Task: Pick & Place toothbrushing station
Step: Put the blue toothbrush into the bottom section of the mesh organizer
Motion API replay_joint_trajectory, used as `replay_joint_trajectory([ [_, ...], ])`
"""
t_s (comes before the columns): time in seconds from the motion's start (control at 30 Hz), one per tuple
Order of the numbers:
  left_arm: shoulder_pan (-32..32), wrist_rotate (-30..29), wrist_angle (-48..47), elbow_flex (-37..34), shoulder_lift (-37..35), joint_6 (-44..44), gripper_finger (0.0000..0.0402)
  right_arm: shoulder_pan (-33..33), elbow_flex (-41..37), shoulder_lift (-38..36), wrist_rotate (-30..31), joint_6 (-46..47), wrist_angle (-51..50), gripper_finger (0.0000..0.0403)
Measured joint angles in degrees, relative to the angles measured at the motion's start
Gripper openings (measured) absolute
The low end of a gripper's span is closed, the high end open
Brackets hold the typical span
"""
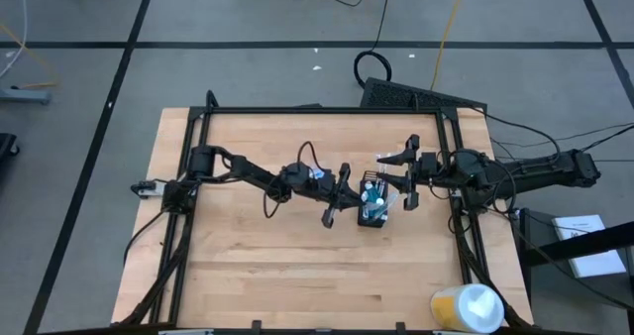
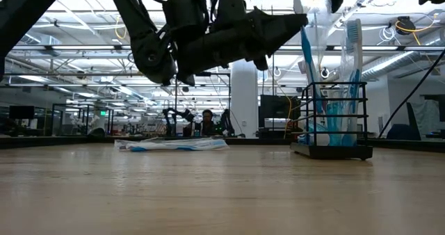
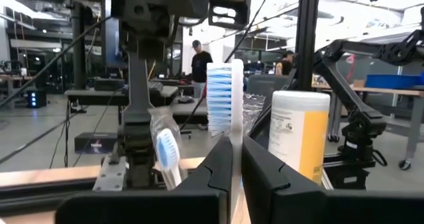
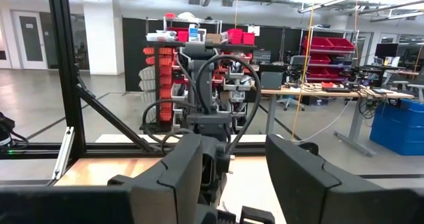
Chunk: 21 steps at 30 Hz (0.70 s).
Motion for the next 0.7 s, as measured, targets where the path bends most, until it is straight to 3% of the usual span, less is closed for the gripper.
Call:
replay_joint_trajectory([
  [0.43,0.0,-1.5,-4.5,0.0,0.5,-0.6,0.0018,0.0,0.0,0.0,0.0,-0.9,0.1,0.0155],
  [0.7,0.2,-4.3,-7.9,0.0,0.5,-6.7,0.001,0.0,0.0,0.0,0.0,-0.9,0.1,0.0156],
])
